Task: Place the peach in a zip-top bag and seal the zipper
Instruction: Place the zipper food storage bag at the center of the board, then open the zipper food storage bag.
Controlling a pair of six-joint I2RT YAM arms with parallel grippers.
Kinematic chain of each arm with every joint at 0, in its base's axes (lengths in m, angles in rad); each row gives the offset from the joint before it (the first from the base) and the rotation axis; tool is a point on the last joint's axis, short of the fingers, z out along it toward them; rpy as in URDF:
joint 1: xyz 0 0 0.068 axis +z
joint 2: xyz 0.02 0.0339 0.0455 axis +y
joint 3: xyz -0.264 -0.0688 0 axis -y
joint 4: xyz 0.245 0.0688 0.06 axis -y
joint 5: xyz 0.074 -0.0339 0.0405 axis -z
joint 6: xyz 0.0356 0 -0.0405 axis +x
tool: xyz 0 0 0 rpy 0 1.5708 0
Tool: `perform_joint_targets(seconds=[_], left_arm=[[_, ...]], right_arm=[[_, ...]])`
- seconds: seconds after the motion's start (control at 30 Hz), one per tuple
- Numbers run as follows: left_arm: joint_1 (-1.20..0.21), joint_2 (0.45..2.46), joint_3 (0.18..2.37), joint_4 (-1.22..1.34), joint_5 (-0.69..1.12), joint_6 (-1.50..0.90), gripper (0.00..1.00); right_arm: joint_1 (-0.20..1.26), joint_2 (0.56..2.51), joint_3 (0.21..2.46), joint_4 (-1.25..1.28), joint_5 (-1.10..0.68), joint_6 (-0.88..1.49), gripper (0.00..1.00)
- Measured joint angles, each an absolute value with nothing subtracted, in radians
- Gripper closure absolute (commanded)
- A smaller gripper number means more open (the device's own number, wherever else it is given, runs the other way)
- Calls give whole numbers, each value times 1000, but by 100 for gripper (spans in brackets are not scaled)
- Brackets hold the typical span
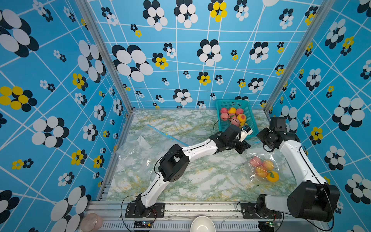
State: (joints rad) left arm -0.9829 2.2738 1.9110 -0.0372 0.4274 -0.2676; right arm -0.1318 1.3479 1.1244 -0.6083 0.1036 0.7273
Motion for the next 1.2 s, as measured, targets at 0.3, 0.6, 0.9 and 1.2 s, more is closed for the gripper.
perform_joint_targets(seconds=[0.3,0.6,0.9,1.2], left_arm=[[-941,2294,1949,-197,392,-218,60],[-878,2103,1856,-309,295,-194,58],[-758,1860,1616,-425,6,-283,59],[-609,1776,1326,-554,-208,-426,58]], right_arm=[[-163,1476,1124,-474,125,677,93],[-188,1586,1137,-443,93,633,55],[-181,1520,1278,-543,76,531,38],[124,1421,1375,-579,73,422,35]])
